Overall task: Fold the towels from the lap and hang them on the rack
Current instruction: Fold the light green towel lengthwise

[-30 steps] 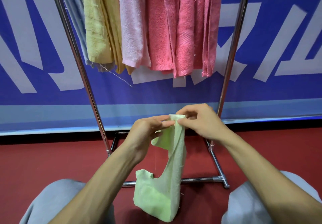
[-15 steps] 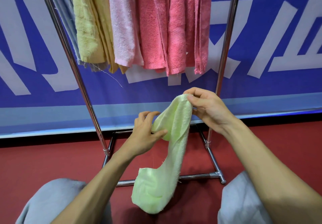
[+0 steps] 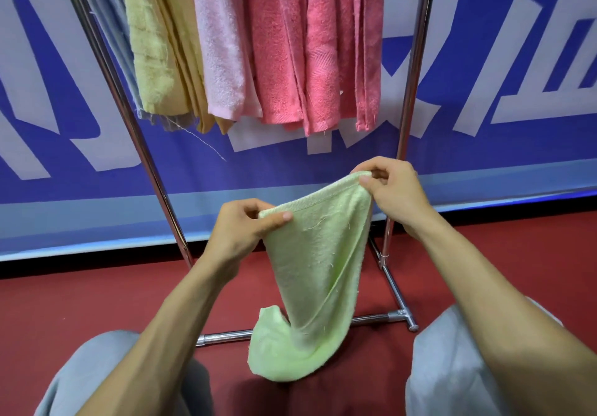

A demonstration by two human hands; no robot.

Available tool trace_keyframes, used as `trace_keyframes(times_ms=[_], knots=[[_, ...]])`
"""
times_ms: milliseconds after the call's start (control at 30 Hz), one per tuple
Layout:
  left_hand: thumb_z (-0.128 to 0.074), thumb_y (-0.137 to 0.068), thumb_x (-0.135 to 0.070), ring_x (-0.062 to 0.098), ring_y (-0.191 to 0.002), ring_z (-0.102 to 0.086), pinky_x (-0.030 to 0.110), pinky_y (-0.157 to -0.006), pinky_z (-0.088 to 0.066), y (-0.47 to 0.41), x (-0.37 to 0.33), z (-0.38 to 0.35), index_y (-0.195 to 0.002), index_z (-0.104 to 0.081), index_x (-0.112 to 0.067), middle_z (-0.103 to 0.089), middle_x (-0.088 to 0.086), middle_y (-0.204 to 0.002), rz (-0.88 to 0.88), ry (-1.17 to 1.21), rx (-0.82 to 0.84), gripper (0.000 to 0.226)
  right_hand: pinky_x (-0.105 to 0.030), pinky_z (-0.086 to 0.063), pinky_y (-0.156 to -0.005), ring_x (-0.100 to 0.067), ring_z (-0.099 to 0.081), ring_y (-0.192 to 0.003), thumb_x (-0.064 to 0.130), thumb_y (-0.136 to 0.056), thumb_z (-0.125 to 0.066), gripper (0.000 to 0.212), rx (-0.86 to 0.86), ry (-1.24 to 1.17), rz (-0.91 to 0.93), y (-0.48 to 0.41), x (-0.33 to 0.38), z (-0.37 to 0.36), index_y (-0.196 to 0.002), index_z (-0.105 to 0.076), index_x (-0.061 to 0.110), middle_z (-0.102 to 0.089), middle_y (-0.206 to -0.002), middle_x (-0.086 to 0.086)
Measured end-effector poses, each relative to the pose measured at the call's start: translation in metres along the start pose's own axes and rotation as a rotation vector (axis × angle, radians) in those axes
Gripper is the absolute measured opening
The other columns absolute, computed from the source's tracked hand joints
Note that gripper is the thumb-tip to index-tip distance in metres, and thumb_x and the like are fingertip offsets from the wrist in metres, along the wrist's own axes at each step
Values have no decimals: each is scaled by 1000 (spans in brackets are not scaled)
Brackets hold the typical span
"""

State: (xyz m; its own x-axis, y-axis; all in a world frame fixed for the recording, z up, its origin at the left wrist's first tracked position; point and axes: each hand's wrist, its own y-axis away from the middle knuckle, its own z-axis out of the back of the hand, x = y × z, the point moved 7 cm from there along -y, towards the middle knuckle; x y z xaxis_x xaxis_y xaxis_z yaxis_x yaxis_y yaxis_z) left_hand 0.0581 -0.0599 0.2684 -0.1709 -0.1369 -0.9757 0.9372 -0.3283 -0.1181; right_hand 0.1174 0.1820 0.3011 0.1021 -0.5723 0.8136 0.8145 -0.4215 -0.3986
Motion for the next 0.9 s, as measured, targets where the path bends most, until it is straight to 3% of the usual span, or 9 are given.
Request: trace_keyframes(times_ms=[100,167,300,400,533,600,667,767,900], knots=[[-82,-68,-12,14,-64,-61,19,-56,-49,1,-7,7,-72,-70,-5,-68,6,-69,-30,44,-45,14,-31,-52,-84,-10,-66,-82,10,-83,-62,17,-16,111,54,3,4,-4,-86,-72,24,-71,-81,10],[-81,-69,-12,11,-69,-62,19,-63,-51,1,-15,11,-73,-73,-11,-70,1,-72,-90,78,-74,9,-29,-51,-87,-8,-66,-86,10,-85,-61,15,-42,124,65,4,7,-3,-89,-72,20,-70,-85,10],[-73,-79,-13,17,-85,-58,39,-81,-49,4,-30,16,-88,-77,-18,-66,5,-88,-177,74,-51,11,-30,-55,-86,-7,-66,-82,2,-84,-61,20,-110,-83,25,8,17,0,-87,-71,19,-71,-83,8],[-69,-84,-13,21,-88,-57,48,-88,-50,2,-51,23,-89,-77,-27,-59,8,-90,-249,56,-45,17,-28,-54,-80,-6,-65,-77,1,-82,-61,27,-171,-146,96,3,41,10,-80,-68,26,-69,-79,11],[-65,-88,-11,11,-82,-56,28,-74,-48,-2,-111,34,-93,-72,-31,-61,3,-86,-430,-82,-97,23,-29,-52,-74,-9,-62,-73,1,-82,-59,22,-247,-198,172,-18,88,30,-81,-66,22,-66,-75,7],[-68,-86,-16,10,-77,-58,30,-70,-49,-4,-145,46,-94,-74,-28,-68,-3,-79,-501,-202,-178,15,-28,-50,-68,-7,-58,-68,5,-83,-57,20,-290,-210,214,-27,116,40,-80,-64,23,-64,-72,8],[-73,-81,-24,6,-61,-54,30,-57,-47,-10,-176,63,-81,-77,-17,-69,-4,-66,-502,-243,-270,8,-22,-47,-67,-4,-56,-68,6,-86,-57,16,-306,-199,254,-35,145,50,-84,-63,21,-62,-74,9],[-75,-79,-28,3,-40,-33,19,-42,-27,-11,-225,84,-50,-55,-13,-39,-10,-42,-528,-324,-375,39,-22,-47,-71,-5,-57,-74,9,-89,-57,12,-295,-146,287,-49,183,64,-87,-62,21,-61,-76,11],[-63,-90,-21,-1,-58,-44,9,-53,-35,7,-297,96,-80,-60,-14,-49,-12,-64,-778,-480,-381,12,-29,-51,-76,-11,-61,-81,12,-86,-59,9,-314,-113,385,-63,243,90,-89,-64,19,-64,-82,6]])
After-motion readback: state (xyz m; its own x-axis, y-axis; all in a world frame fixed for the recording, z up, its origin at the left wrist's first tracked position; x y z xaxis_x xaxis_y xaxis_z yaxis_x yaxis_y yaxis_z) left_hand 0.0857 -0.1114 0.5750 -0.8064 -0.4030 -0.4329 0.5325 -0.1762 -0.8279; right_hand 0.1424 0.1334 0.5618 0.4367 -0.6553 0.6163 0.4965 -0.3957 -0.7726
